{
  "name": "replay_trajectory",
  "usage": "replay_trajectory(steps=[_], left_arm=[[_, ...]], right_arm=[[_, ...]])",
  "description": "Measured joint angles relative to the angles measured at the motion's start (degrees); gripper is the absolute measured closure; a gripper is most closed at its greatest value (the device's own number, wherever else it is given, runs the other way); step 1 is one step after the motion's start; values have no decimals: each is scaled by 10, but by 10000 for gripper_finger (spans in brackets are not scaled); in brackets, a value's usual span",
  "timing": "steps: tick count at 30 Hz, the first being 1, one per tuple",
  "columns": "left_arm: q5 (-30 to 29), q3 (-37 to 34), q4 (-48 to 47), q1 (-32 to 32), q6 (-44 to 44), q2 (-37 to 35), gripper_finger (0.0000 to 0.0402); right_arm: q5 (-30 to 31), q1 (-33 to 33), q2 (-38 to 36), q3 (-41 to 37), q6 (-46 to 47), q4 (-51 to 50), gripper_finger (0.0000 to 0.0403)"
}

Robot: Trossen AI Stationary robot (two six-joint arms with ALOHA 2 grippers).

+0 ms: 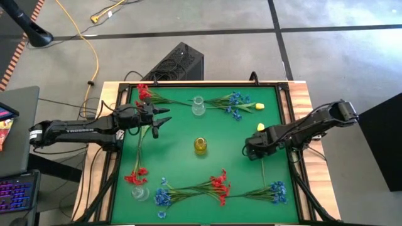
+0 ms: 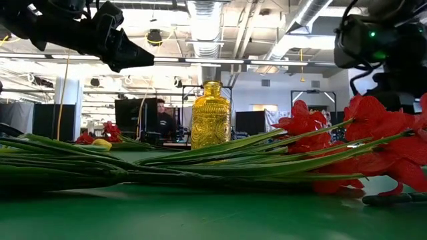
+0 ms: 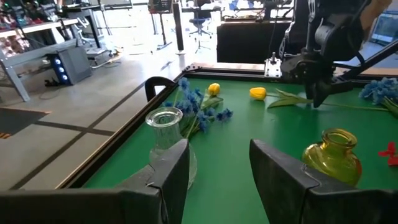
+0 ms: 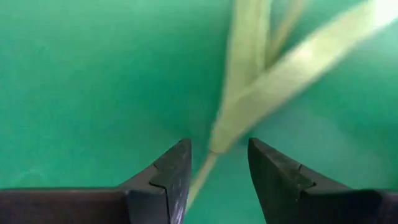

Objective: Sort flowers into vase by color
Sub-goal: Put the bottom right yellow flower into the top transparent vase

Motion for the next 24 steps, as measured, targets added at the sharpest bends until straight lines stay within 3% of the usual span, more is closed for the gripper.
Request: replay_trajectory(steps=[10, 21, 24], left_arm=[[0, 0, 0, 0, 0, 0, 243], [0, 0, 3, 0, -2, 0, 243], [0, 0, 3, 0, -3, 0, 243]], right_arm=[[9, 0, 4, -1, 9, 14, 234], [34, -1, 4, -1, 9, 15, 369], [49, -1, 2, -1, 5, 14, 386]])
